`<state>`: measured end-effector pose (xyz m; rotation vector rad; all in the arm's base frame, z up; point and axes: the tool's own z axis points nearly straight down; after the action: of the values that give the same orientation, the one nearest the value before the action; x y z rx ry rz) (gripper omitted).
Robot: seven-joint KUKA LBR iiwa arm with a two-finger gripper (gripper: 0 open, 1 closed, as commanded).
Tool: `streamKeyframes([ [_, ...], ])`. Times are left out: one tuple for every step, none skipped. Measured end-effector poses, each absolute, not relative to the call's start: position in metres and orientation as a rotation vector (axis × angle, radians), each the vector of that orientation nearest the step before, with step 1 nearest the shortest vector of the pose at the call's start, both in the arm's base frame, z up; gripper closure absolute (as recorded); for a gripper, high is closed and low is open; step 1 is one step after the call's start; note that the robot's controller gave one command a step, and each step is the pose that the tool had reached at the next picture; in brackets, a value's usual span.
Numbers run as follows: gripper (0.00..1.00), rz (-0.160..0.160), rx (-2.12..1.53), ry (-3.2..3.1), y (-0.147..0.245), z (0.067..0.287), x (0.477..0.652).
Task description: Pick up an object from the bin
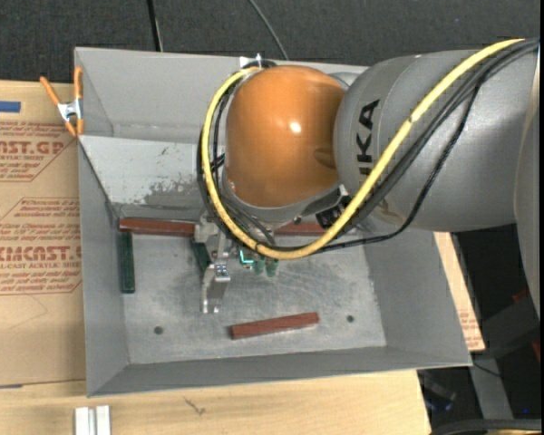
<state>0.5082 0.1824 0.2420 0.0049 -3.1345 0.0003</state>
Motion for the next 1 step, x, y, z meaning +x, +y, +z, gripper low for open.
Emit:
streamKeyframes([
  [0.00,-0.002,0.001,-3.142,0.1814,0.2465,0.5100],
])
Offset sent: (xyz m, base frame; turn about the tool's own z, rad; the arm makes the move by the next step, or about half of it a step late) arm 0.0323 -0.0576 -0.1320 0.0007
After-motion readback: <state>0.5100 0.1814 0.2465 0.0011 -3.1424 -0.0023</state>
